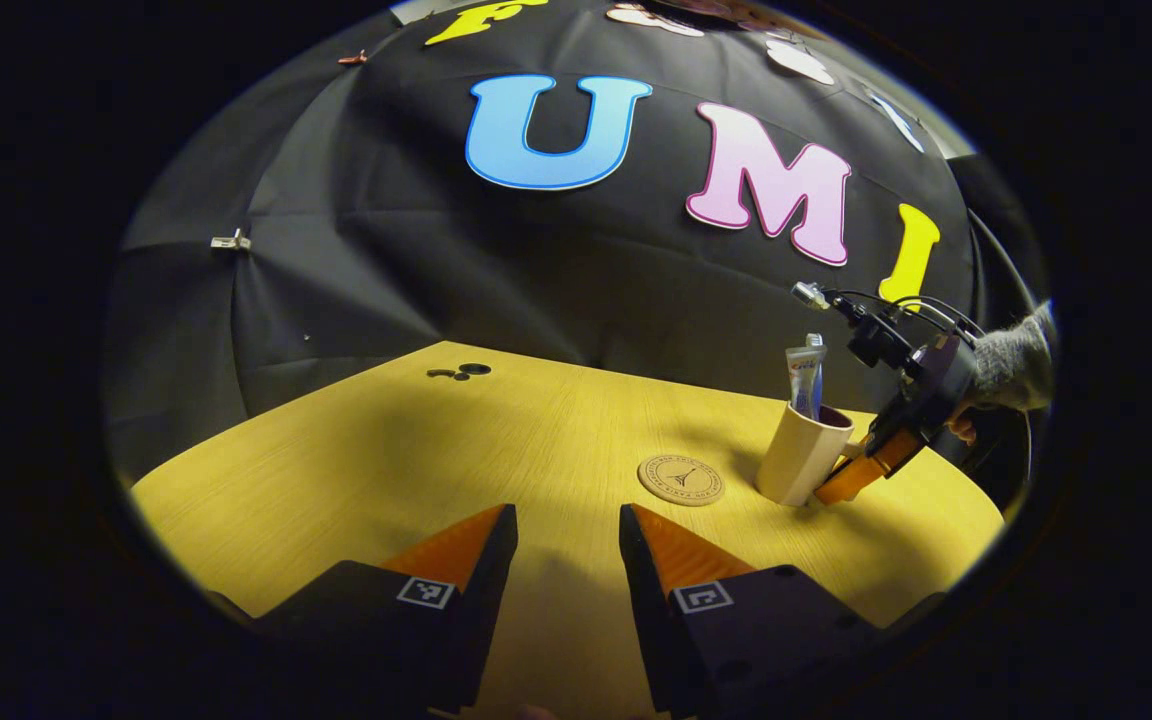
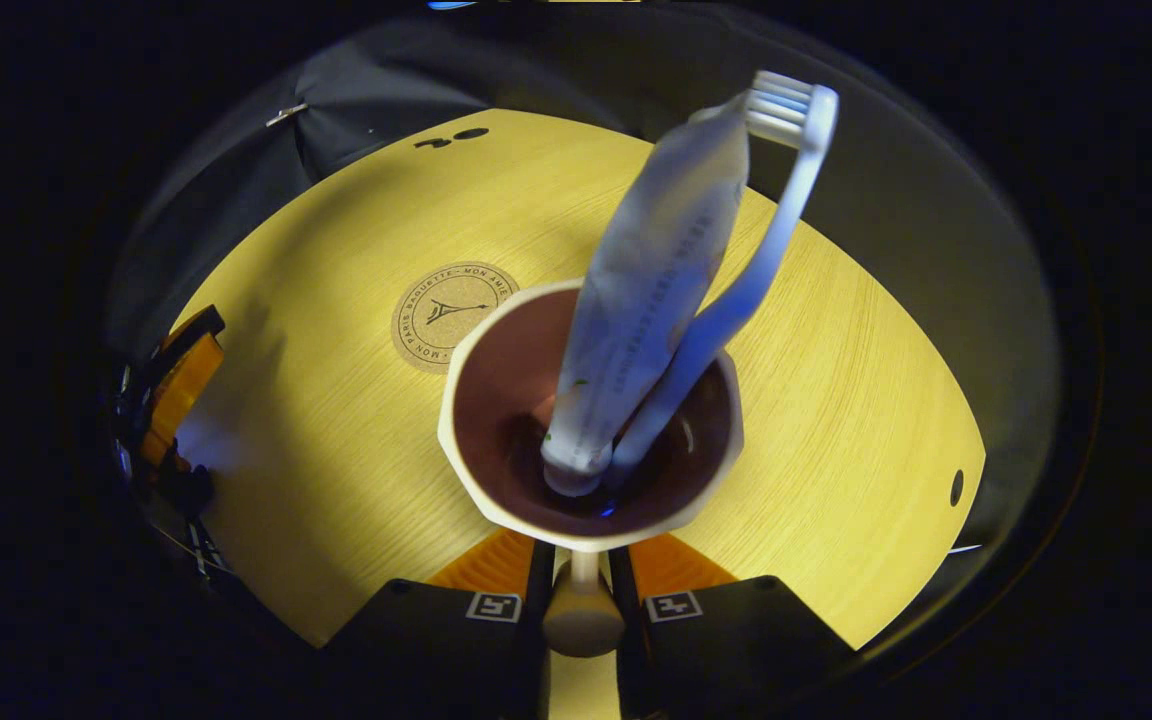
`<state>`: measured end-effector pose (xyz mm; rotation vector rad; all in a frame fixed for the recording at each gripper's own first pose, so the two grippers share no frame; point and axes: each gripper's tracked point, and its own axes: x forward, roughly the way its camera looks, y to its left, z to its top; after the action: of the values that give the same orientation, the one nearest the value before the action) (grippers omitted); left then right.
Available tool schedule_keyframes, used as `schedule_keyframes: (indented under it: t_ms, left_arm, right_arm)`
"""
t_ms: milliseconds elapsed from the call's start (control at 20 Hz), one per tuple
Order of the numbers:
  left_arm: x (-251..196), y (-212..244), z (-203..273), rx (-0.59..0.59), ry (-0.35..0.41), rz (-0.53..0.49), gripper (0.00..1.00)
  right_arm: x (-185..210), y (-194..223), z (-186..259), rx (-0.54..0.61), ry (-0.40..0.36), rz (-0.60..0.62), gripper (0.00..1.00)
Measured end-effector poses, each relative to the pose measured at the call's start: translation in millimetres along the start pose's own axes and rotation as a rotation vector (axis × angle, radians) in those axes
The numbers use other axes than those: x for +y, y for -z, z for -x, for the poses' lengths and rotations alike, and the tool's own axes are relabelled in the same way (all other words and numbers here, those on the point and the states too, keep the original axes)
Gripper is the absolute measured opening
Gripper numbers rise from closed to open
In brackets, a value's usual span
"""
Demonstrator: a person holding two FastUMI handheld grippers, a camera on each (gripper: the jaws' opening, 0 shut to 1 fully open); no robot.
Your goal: Put the toothbrush and toothpaste on the desktop into the cup, then pick up the cup and place it on the coaster on the desktop.
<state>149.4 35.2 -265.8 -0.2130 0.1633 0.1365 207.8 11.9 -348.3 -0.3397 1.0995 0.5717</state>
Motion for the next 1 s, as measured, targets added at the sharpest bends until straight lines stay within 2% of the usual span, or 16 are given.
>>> schedule_keyframes:
  t_ms: [50,400,750,1000]
  left_arm:
    - [1,-1,0,0.001,0.004,-0.005,0.65]
    - [12,-6,6,0.002,0.028,-0.013,0.65]
    - [36,-15,10,-0.017,0.02,-0.018,0.65]
    - [51,-17,9,-0.024,-0.001,0.014,0.64]
  right_arm:
    - [3,-3,0,-0.007,-0.006,-0.014,0.3]
    - [38,-38,10,-0.07,-0.043,-0.053,0.29]
    - [77,-76,-14,-0.066,-0.074,0.003,0.29]
    - [87,-87,-26,-0.047,-0.065,0.013,0.3]
